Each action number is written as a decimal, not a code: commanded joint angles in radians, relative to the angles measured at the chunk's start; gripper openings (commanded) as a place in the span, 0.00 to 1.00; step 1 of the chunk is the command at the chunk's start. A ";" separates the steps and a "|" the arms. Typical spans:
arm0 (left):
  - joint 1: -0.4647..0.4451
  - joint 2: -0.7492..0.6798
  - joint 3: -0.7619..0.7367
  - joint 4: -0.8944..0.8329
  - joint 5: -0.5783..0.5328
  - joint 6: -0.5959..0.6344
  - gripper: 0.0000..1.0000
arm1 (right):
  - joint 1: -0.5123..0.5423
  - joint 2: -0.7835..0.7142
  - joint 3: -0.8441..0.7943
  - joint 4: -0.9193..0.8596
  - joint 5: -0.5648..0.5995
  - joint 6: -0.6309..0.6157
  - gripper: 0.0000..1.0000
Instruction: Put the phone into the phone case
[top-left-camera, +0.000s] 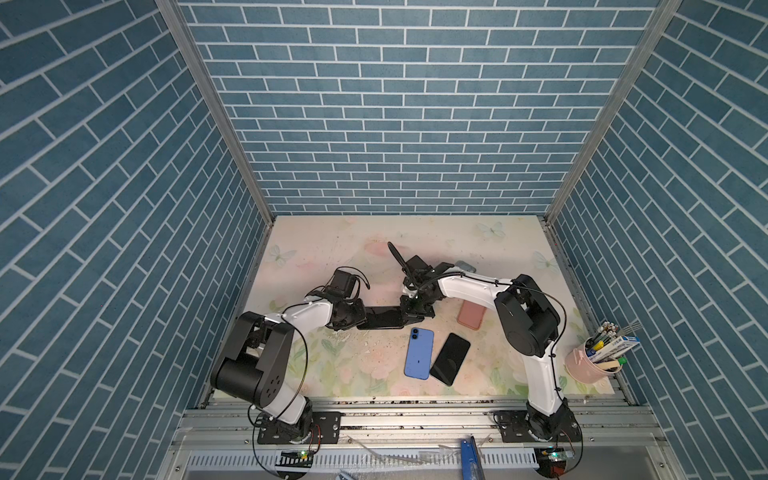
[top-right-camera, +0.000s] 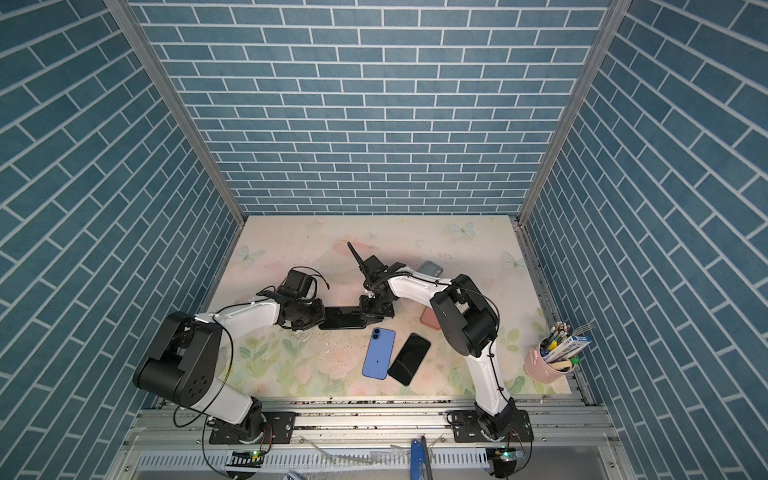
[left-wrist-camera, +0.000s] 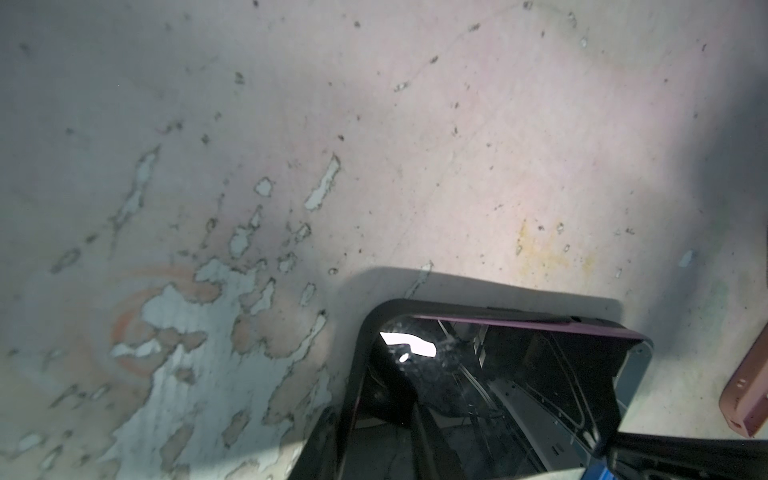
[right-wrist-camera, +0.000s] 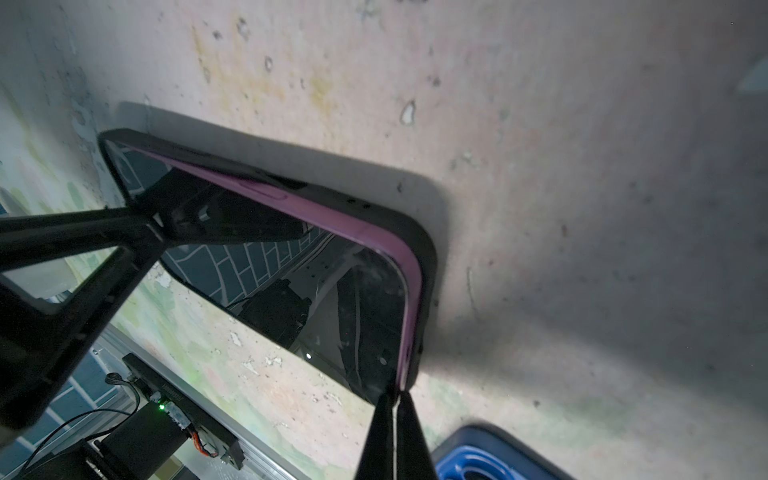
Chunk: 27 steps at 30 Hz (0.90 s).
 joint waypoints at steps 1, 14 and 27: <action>-0.040 0.059 -0.009 0.044 0.141 0.002 0.31 | 0.174 0.281 -0.091 0.226 -0.011 0.016 0.05; -0.041 0.053 -0.015 0.046 0.139 0.002 0.31 | 0.162 0.161 -0.067 0.160 0.052 -0.027 0.06; -0.040 -0.001 -0.035 0.062 0.108 0.002 0.33 | 0.060 -0.199 -0.157 0.130 0.203 -0.221 0.27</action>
